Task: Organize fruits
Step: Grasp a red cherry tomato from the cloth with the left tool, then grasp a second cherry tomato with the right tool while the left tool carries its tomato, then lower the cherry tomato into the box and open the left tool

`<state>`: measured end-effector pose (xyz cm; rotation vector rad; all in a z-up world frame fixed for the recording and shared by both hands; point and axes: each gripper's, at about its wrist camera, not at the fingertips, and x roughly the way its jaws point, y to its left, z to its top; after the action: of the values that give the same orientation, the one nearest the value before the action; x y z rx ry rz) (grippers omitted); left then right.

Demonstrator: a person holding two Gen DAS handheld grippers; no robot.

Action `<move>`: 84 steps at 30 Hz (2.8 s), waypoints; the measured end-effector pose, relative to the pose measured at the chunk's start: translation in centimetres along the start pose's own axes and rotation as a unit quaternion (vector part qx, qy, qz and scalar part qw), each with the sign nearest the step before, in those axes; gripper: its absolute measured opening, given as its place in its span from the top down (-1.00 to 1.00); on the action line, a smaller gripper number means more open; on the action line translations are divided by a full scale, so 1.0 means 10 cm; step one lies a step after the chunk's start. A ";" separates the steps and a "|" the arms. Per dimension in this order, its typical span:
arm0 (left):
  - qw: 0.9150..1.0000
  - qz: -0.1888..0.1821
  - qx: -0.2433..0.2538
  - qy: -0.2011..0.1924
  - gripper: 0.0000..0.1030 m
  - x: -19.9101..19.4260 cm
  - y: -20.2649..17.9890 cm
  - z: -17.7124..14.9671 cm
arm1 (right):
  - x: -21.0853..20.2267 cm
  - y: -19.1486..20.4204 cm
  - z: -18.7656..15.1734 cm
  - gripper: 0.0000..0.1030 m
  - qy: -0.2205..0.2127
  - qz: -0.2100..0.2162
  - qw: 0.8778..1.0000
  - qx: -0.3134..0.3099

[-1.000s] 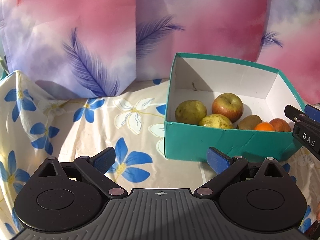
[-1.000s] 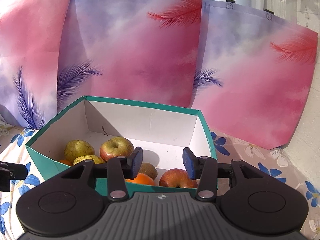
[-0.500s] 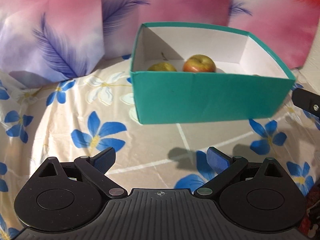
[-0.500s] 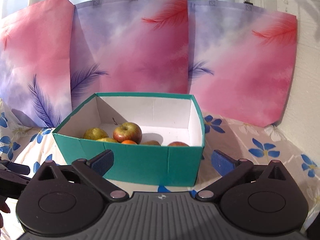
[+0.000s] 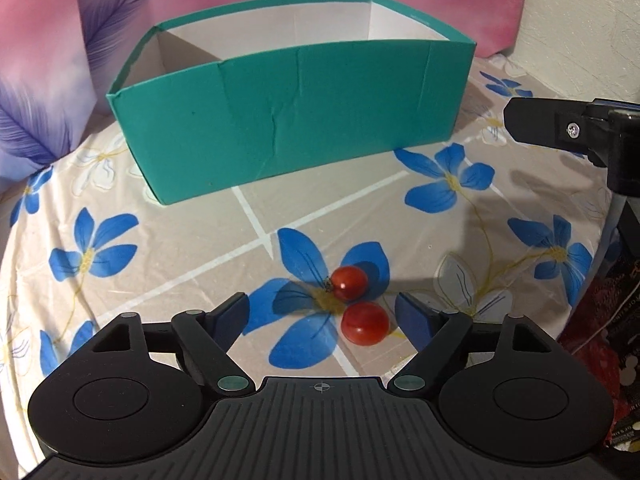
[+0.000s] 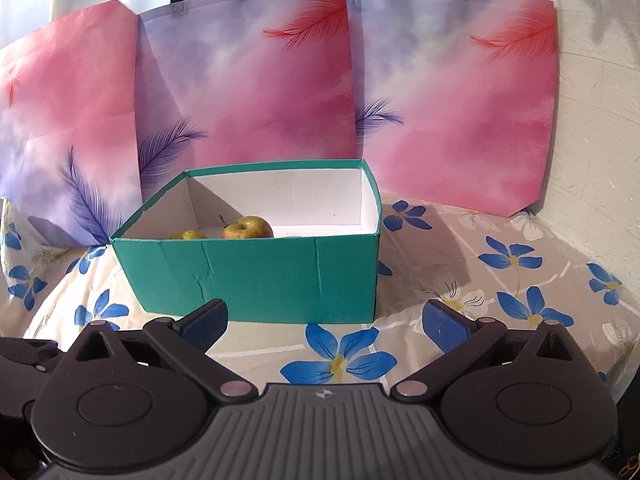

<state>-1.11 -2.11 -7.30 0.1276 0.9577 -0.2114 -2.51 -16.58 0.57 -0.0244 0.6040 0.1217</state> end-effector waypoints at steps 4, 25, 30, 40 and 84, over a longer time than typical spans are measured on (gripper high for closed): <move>1.000 -0.004 0.000 0.014 -0.43 0.07 -0.04 -0.02 | 0.02 -0.02 -0.03 -1.00 0.018 -0.006 1.000 0.004; 0.995 0.060 -0.077 -0.025 0.49 -0.31 0.34 0.02 | 0.21 0.37 -0.19 -0.79 0.054 0.052 0.994 -0.076; 0.991 0.074 -0.106 -0.026 0.49 -0.39 0.51 -0.01 | 0.39 0.61 -0.29 -0.22 0.090 0.091 0.986 -0.107; 0.989 0.082 -0.121 -0.019 0.48 -0.41 0.62 -0.07 | 0.65 0.96 -0.42 0.28 0.127 0.141 0.970 -0.153; 0.985 0.104 -0.110 -0.086 0.47 0.00 0.42 1.79 | 0.35 -0.01 0.73 0.58 -0.032 -0.011 0.999 -0.024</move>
<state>14.18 -1.63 2.95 0.0045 0.7836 0.0763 4.51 -15.83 4.55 -0.0734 0.5368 0.1146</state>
